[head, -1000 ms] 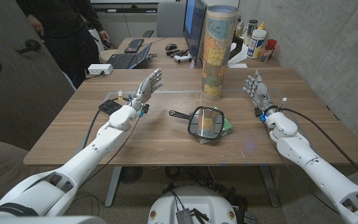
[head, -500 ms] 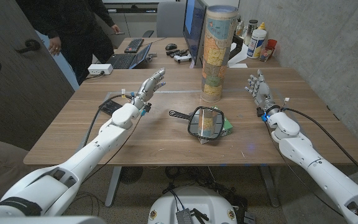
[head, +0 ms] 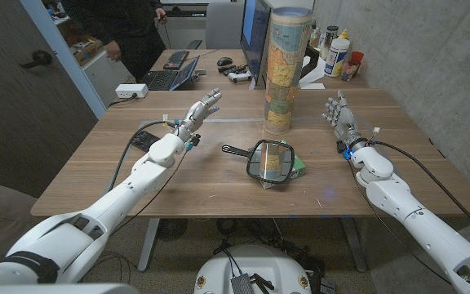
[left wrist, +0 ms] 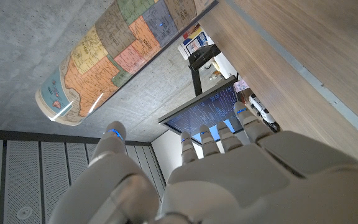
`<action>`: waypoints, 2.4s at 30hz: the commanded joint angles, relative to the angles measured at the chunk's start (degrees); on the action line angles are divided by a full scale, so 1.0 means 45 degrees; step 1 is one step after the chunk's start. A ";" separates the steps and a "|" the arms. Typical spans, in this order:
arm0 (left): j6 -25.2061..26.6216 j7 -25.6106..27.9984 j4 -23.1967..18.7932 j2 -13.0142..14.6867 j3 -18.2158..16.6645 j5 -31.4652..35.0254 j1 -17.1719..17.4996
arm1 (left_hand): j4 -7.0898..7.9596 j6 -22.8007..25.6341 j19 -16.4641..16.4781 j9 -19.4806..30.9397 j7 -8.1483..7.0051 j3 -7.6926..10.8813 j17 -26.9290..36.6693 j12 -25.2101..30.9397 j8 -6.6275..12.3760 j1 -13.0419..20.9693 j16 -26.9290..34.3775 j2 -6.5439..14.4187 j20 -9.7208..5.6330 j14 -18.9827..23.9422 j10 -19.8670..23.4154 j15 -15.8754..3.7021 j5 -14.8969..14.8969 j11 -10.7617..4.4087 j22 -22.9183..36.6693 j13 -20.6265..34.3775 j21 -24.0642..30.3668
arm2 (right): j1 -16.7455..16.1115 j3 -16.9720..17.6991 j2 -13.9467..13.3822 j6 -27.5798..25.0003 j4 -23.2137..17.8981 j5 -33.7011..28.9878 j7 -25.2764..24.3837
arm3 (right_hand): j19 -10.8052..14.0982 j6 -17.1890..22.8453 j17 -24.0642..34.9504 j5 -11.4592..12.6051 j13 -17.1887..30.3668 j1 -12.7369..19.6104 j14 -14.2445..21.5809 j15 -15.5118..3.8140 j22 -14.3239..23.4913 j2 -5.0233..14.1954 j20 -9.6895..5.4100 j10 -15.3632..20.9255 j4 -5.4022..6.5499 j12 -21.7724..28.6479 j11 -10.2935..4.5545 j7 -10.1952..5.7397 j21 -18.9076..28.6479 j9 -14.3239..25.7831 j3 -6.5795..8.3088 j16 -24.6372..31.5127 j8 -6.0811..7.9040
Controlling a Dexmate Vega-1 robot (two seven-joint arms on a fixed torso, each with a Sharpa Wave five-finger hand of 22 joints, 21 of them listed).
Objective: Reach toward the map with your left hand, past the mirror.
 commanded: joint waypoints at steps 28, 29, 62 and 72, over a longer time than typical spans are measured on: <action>-0.1673 0.1704 0.1345 -0.0276 0.0851 0.2909 -0.0993 | -0.0257 -0.0976 -0.0070 0.0062 0.0352 -0.0811 0.0028 -0.0042 0.0086 0.1800 0.0007 -0.0408 -0.1694 -0.0406 -0.0803 -0.0597 -0.0064 0.0276 -0.0063 0.0082 -0.0077 | 0.0210 -0.0212 0.0100 -0.0287 -0.0031 -0.0179 -0.0167 | 0.0122 -0.0059 0.0026 0.0087 0.0036 0.0173 -0.0089 0.0041 0.0069 -0.0007 -0.0044 -0.0026 -0.0138 -0.0009 0.0120 0.0147 -0.0242 0.0040 -0.0048 0.0025 0.0064; -0.1664 0.1696 0.1330 -0.0266 0.0861 0.2923 -0.0995 | -0.0255 -0.0990 -0.0077 0.0062 0.0362 -0.0861 0.0028 -0.0072 0.0089 0.1848 -0.0003 -0.0411 -0.1693 -0.0448 -0.0923 -0.0604 -0.0080 0.0274 -0.0066 0.0082 -0.0080 | 0.0216 -0.0215 0.0102 -0.0277 -0.0026 -0.0188 -0.0166 | 0.0128 -0.0064 0.0026 0.0088 0.0036 0.0174 -0.0091 0.0036 0.0069 -0.0005 -0.0041 -0.0026 -0.0140 -0.0008 0.0127 0.0139 -0.0252 0.0040 -0.0050 0.0025 0.0063; -0.1021 0.2627 0.0995 -0.0293 0.1398 0.4361 -0.1322 | -0.0187 -0.1522 -0.0277 0.0062 0.0387 -0.1741 0.0031 0.0057 0.0008 0.2382 0.0027 -0.0444 -0.1145 -0.0626 -0.1055 -0.0469 -0.0352 0.0285 -0.0068 0.0077 -0.0106 | 0.0064 -0.0092 0.0007 -0.0170 -0.0076 -0.0053 -0.0041 | 0.0200 -0.0080 0.0027 0.0120 0.0034 0.0182 -0.0107 0.0043 0.0076 0.0011 -0.0036 -0.0024 -0.0179 0.0002 0.0144 0.0169 -0.0484 0.0041 -0.0100 0.0028 0.0069; -0.1242 0.2830 0.1520 -0.0545 0.1522 0.4472 -0.1580 | -0.0162 -0.1658 -0.0289 0.0064 0.0428 -0.2032 0.0035 0.0070 0.0008 0.2420 0.0034 -0.0459 -0.1093 -0.0663 -0.1102 -0.0401 -0.0475 0.0341 -0.0065 0.0077 -0.0098 | 0.0090 -0.0111 0.0021 -0.0212 -0.0103 -0.0113 -0.0142 | 0.0223 -0.0080 0.0027 0.0130 0.0034 0.0185 -0.0109 0.0056 0.0077 0.0012 -0.0035 -0.0035 -0.0191 0.0000 0.0163 0.0183 -0.0553 0.0041 -0.0116 0.0029 0.0072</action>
